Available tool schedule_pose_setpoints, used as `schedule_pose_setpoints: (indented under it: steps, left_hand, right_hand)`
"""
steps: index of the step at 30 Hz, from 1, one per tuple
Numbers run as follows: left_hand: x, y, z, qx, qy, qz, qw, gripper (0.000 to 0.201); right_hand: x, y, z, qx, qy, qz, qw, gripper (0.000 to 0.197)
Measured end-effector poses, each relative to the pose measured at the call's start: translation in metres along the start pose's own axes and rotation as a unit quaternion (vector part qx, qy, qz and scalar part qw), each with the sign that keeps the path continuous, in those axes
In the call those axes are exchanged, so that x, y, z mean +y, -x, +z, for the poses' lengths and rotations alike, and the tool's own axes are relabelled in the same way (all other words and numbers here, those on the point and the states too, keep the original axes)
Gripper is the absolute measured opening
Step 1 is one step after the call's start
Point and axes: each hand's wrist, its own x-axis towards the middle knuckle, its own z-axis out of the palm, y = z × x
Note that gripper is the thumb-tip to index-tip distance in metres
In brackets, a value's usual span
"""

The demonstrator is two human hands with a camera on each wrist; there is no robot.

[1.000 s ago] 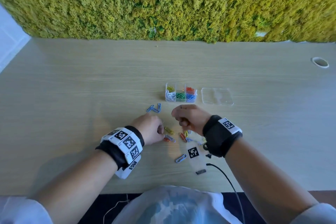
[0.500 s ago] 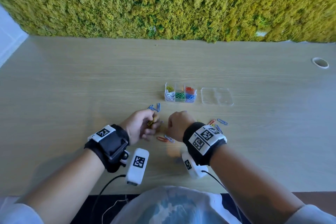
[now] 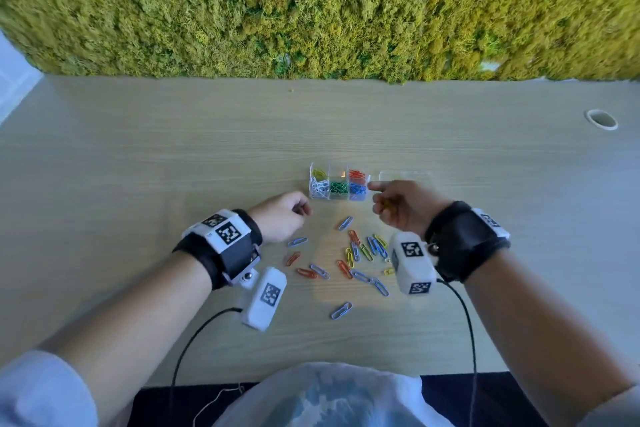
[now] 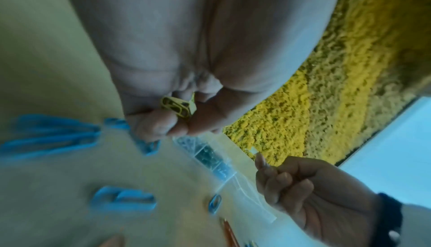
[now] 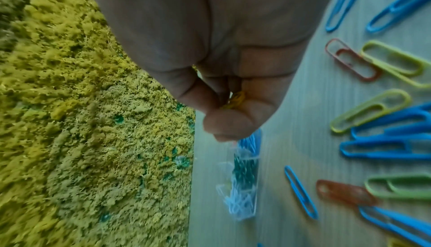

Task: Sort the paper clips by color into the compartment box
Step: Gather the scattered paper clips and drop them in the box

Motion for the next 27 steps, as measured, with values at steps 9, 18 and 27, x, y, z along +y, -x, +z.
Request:
schedule_pose_setpoints:
  steps: [9,18,27]
  left_hand:
    - [0.058,-0.049,-0.021,0.062,-0.261,0.081,0.96,0.035]
    - [0.064,-0.07,-0.018,0.061,-0.328,0.131,0.934,0.041]
    - [0.04,-0.063,-0.026,0.107,-0.249,0.156,0.95,0.041]
  right_hand:
    - [-0.01,0.002,0.018,0.012,0.4,0.005,0.917,0.035]
    - [-0.02,0.001,0.029,0.002,0.555,-0.009,0.832,0.023]
    - [-0.031,-0.011,0.051,-0.013,0.611,-0.03,0.791,0.033]
